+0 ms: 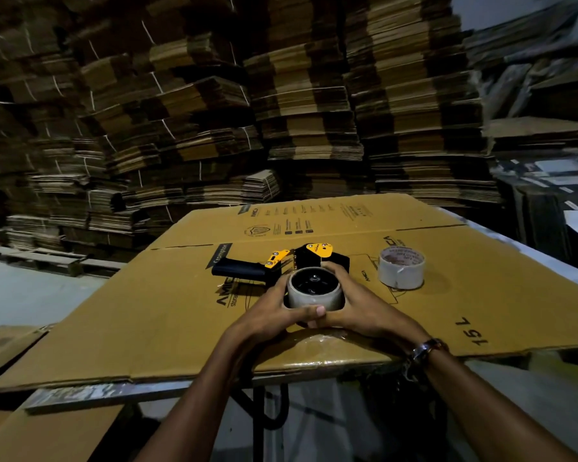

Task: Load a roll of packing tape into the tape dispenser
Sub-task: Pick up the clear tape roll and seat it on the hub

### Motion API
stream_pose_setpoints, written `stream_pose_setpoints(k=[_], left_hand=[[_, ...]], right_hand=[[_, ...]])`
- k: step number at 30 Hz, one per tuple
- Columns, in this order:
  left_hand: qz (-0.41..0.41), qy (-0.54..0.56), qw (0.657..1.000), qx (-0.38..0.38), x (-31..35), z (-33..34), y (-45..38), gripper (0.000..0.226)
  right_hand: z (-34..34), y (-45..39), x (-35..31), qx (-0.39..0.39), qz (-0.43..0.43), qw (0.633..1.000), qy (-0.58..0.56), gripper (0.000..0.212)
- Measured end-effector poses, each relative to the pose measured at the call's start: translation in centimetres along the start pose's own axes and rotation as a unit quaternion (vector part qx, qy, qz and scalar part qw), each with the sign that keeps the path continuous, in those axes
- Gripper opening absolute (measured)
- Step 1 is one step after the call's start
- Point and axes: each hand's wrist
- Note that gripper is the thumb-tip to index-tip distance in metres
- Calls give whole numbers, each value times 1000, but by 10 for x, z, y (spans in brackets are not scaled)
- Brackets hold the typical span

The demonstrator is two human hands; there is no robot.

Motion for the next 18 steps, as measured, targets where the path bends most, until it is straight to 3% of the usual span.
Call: stream_pose_setpoints(k=[5,9,14,18], left_hand=[[-3,16,1000,16,3,4,1,87],[-9,30,999,28,4,6,3,84],[-10,31,999,33,3,6,2,84],[-10,32,999,29,5,7,1,82]], right_hand=[[-7,9,2,54,14,998,-43,110],[1,18,2,120,21,986,-110,73],[13,26,-5,215,26,975,-41,52],[15,26,-7,236,28,971,-11,41]])
Point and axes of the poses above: each hand's wrist, its own y-axis away from the middle knuckle, its own z-axis out of the palm, x = y × z, and after that the axes turned 15 degrees about -y, right-handed
